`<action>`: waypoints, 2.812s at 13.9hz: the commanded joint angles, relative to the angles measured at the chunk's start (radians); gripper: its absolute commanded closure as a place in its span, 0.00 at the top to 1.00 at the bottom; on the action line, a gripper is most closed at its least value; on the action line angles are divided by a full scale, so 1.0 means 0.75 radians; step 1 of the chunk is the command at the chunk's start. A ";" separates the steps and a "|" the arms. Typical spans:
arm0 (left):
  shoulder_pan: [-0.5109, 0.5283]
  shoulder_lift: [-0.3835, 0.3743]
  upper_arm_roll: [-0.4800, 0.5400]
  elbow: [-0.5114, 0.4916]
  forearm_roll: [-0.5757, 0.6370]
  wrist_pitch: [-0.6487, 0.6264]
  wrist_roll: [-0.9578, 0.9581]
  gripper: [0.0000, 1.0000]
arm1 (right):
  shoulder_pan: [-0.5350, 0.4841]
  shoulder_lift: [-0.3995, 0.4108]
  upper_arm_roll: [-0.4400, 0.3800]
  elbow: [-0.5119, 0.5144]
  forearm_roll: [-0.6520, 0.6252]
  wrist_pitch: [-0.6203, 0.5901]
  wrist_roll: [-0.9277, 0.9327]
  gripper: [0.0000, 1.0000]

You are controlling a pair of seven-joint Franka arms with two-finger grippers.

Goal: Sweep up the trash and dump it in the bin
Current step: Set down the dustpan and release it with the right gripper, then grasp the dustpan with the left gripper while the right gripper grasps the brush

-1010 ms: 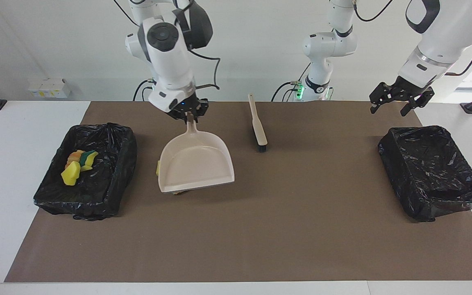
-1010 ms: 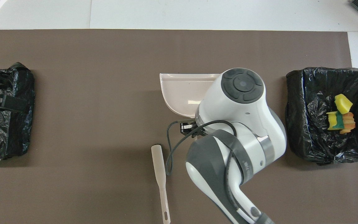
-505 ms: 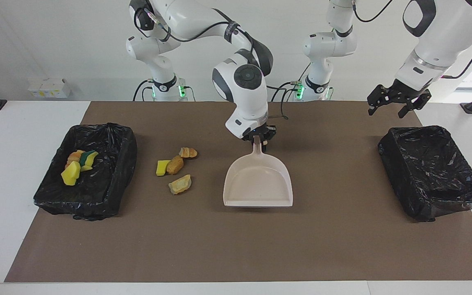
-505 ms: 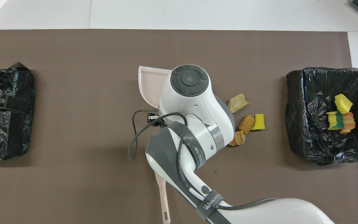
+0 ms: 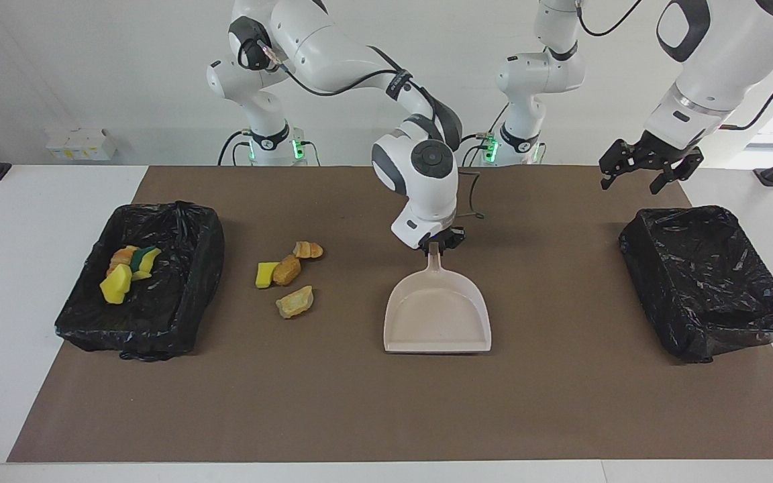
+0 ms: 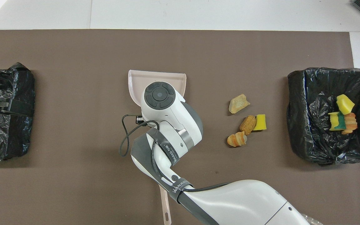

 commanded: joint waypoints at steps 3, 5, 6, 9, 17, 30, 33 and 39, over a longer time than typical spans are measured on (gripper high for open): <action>-0.062 -0.067 0.011 -0.139 0.017 0.102 -0.007 1.00 | 0.044 -0.118 -0.002 -0.044 -0.042 -0.080 0.018 1.00; -0.080 -0.067 0.009 -0.163 0.017 0.118 -0.009 1.00 | 0.019 -0.214 -0.002 -0.048 -0.013 -0.238 0.014 1.00; -0.099 -0.067 0.009 -0.181 0.013 0.135 -0.007 1.00 | -0.011 -0.263 0.000 -0.063 0.031 -0.315 0.012 1.00; -0.152 -0.067 0.009 -0.241 0.007 0.220 -0.015 1.00 | -0.003 -0.474 0.000 -0.281 0.112 -0.408 -0.100 1.00; -0.426 0.135 0.009 -0.266 0.003 0.498 -0.190 1.00 | 0.248 -0.812 0.000 -0.983 0.265 -0.044 -0.097 1.00; -0.782 0.264 0.011 -0.525 0.011 0.939 -0.798 0.98 | 0.324 -0.743 0.000 -1.116 0.265 0.275 -0.090 0.00; -0.780 0.262 0.011 -0.533 0.011 0.945 -0.819 0.78 | 0.281 -0.753 -0.012 -1.090 0.247 0.216 -0.096 0.00; -0.778 0.262 0.011 -0.533 0.011 0.935 -0.847 0.00 | 0.075 -1.024 -0.015 -1.100 0.155 -0.160 -0.098 0.00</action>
